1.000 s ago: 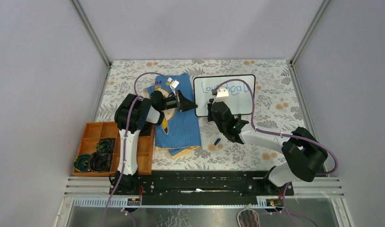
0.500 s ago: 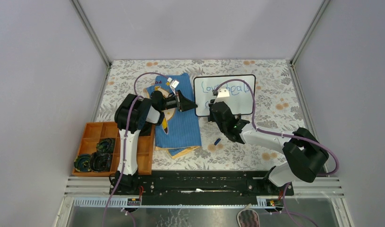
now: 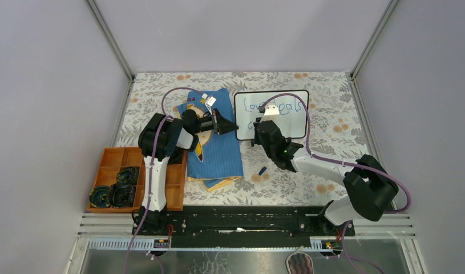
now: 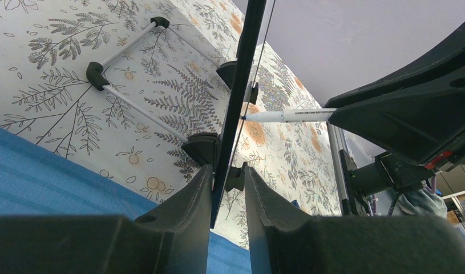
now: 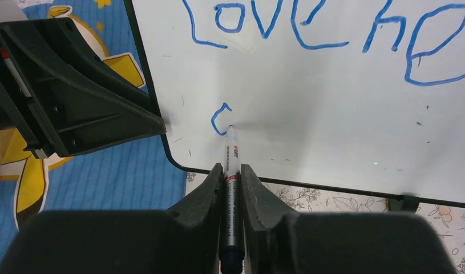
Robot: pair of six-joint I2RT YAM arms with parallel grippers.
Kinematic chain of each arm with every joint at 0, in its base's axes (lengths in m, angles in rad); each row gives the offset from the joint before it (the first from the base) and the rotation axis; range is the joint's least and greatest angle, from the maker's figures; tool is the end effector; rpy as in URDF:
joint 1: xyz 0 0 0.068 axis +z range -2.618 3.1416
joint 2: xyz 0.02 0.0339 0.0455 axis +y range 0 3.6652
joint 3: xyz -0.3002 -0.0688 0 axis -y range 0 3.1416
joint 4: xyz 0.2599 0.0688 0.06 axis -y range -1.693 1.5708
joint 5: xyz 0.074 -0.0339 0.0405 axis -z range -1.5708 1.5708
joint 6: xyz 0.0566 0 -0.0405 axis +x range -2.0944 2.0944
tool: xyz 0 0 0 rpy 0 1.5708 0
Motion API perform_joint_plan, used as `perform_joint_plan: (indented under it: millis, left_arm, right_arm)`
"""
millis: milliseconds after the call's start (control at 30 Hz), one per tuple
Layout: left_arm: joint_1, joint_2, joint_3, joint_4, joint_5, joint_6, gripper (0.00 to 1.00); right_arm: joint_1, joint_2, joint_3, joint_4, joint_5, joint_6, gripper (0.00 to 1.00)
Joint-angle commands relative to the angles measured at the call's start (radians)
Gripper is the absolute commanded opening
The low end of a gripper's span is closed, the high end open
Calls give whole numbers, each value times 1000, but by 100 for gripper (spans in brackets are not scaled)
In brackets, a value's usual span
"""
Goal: Write a sentence on the whiteboard
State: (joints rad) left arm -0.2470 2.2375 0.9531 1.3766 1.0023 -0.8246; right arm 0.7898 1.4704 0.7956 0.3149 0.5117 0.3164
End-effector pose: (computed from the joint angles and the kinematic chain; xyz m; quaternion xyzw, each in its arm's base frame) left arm 0.4156 -0.1540 0.1267 0.1720 0.6676 -0.6092 0.3920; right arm 0.2631 0.2261 0.2532 -0.0465 0.8071 0.1122 0.5778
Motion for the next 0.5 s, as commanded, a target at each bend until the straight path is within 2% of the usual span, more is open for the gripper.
perform_joint_plan:
  millis: [0, 467]
  left_arm:
    - [-3, -15, 12, 61, 2, 12, 32]
    - [-2, -13, 12, 62, 2, 10, 32]
  right_arm:
    - [-24, -18, 60, 9, 47, -20, 0]
    - [-32, -10, 74, 15, 42, -27, 0]
